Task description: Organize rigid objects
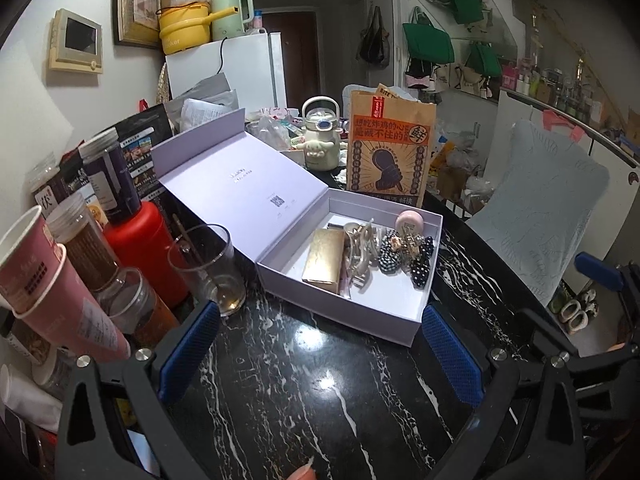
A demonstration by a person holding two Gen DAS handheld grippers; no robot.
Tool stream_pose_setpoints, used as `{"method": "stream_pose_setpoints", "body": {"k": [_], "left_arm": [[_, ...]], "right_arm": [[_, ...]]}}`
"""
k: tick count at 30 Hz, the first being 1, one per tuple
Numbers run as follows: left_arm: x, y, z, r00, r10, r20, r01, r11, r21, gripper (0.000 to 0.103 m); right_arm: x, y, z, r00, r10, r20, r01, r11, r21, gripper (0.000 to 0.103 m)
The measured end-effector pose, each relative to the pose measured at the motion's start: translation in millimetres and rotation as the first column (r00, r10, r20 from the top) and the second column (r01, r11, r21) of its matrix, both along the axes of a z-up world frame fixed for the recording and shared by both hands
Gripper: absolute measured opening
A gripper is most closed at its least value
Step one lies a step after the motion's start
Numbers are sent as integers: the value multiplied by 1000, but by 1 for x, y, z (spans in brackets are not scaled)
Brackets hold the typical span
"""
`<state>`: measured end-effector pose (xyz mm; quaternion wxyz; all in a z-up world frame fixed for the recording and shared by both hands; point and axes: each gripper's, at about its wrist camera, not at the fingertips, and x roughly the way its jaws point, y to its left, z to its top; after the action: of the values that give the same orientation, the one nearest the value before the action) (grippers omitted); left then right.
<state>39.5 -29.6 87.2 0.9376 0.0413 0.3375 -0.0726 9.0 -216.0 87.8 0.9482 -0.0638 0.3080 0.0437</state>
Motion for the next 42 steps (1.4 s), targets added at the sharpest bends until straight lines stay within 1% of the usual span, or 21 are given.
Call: {"method": "stream_pose_setpoints", "body": {"k": [5, 14, 20, 27, 42], "left_arm": [[0, -1, -8, 999, -20, -34, 20, 1000, -8, 103], [2, -1, -13, 998, -29, -53, 28, 999, -18, 103], [5, 0, -16, 997, -30, -66, 29, 999, -14, 103], [6, -2, -14, 997, -35, -62, 35, 999, -5, 103], [7, -3, -15, 997, -39, -69, 39, 999, 6, 103]], "right_arm": [[-2, 2, -4, 1000, 7, -23, -7, 1000, 4, 103], [2, -4, -6, 999, -23, -39, 23, 1000, -8, 103], [3, -5, -5, 999, -22, -38, 22, 1000, -8, 103], [5, -3, -3, 999, -28, -28, 27, 999, -38, 103], [5, -3, -1, 999, -21, -27, 21, 999, -32, 103]]}}
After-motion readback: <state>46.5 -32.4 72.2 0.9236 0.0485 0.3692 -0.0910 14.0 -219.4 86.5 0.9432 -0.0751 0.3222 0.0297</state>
